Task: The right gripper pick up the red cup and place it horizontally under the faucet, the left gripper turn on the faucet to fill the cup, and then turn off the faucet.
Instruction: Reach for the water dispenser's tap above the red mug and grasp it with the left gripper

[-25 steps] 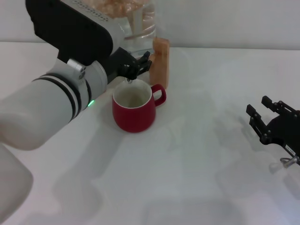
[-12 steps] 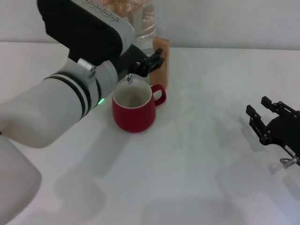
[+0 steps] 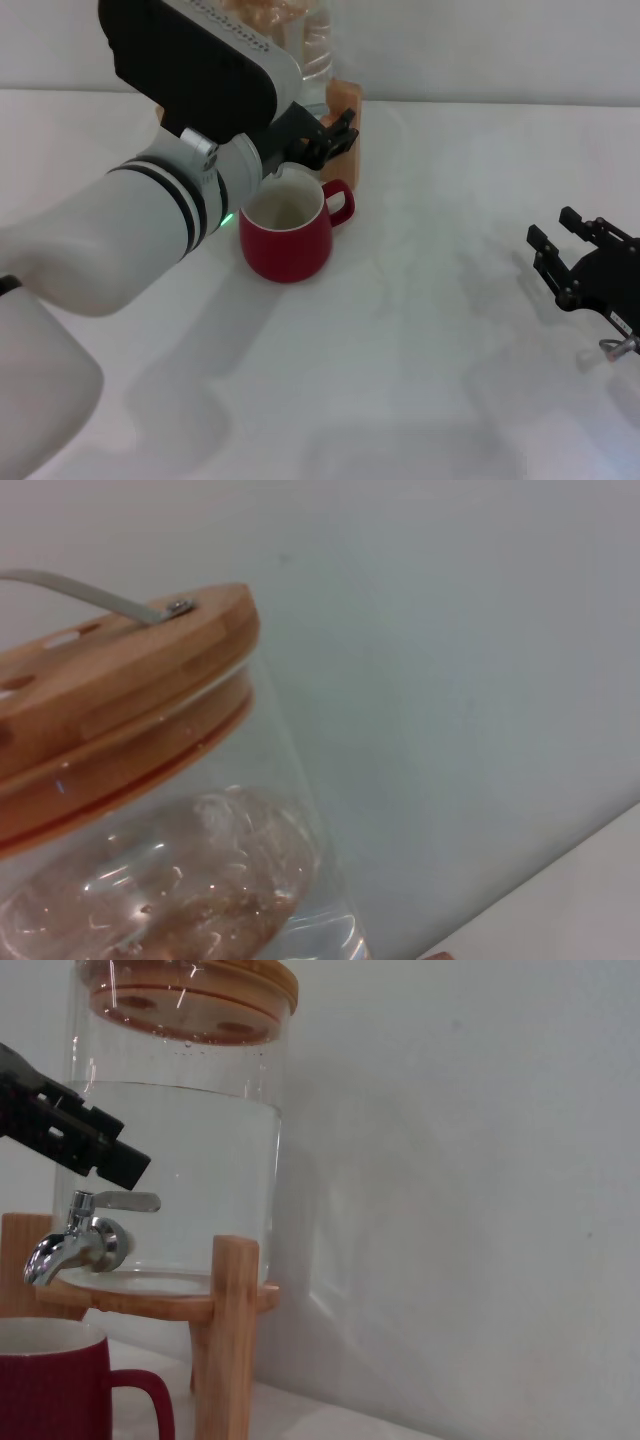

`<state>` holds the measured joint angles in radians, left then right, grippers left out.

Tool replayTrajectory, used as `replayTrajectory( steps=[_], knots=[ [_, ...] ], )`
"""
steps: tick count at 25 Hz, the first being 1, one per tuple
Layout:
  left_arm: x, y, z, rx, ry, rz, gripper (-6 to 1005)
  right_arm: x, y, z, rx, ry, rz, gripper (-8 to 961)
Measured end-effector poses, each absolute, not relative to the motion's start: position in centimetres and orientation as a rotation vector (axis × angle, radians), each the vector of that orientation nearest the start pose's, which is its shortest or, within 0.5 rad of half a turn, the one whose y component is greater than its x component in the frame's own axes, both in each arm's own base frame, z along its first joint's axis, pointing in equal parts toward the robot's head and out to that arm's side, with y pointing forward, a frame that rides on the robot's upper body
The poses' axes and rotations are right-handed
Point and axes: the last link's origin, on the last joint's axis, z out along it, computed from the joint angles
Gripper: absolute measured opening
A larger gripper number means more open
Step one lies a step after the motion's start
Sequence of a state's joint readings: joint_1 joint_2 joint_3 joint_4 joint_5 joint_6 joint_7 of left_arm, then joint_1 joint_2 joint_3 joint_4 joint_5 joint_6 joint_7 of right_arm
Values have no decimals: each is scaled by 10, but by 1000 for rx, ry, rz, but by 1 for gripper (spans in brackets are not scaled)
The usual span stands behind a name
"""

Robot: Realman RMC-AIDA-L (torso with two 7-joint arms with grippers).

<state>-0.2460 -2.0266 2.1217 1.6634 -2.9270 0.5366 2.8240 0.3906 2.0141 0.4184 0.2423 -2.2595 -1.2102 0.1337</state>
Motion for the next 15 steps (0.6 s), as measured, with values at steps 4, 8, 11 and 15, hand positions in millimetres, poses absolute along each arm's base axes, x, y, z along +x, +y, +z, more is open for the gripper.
replayTrajectory(
  steps=[4,8,11,15],
  knots=[
    [-120,334,-38,-2093,-410,-197,848,314,295,-51,-1974,387,695,404],
    [-124,329,-37,-2084,-438,-191,846,314,295,-51,-1974,387,696,404],
    [-127,323,-34,-2073,-462,-199,845,314,294,-51,-1975,388,695,403],
    [-132,310,-29,-2055,-498,-197,845,315,293,-51,-1974,392,693,403]
  ],
)
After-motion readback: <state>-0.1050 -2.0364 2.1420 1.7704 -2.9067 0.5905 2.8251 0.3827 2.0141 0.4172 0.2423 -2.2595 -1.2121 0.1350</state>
